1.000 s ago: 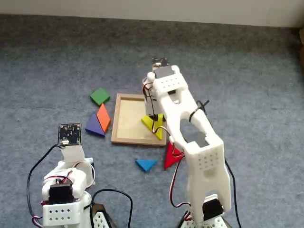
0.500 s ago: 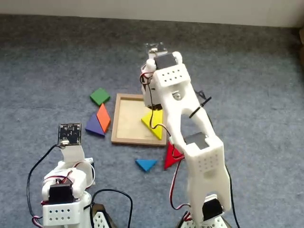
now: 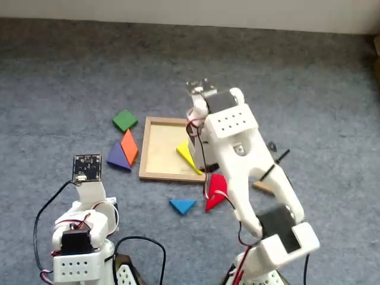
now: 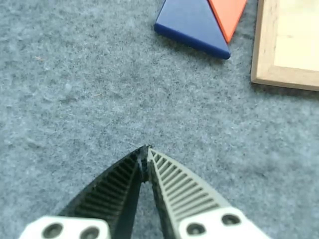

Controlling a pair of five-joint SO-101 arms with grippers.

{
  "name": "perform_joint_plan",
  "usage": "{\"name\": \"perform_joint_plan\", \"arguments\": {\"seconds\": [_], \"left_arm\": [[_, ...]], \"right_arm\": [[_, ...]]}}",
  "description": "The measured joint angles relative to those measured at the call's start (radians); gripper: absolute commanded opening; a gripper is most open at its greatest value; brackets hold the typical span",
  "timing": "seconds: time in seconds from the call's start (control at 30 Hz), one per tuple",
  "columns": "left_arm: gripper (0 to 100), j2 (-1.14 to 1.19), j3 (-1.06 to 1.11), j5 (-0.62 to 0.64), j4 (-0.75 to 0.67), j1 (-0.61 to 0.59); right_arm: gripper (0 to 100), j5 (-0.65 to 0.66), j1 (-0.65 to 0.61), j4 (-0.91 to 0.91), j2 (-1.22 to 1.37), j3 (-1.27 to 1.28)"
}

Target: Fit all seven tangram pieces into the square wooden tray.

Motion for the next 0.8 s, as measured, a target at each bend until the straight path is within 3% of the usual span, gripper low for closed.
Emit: {"name": "perform_joint_plan", "arguments": {"seconds": [0.2, 0.4, 0.8], "left_arm": [[1, 0.0, 0.0, 0.0, 0.0, 0.0], [1, 0.0, 0.0, 0.0, 0.0, 0.0], [1, 0.0, 0.0, 0.0, 0.0, 0.0]], "right_arm": [[1.7, 0.098, 0.017, -0.172, -0.133, 0.345], [1.7, 0.207, 0.138, -0.385, -0.146, 0.585], [1.7, 0.358, 0.311, -0.677, -0.146, 0.638]]}}
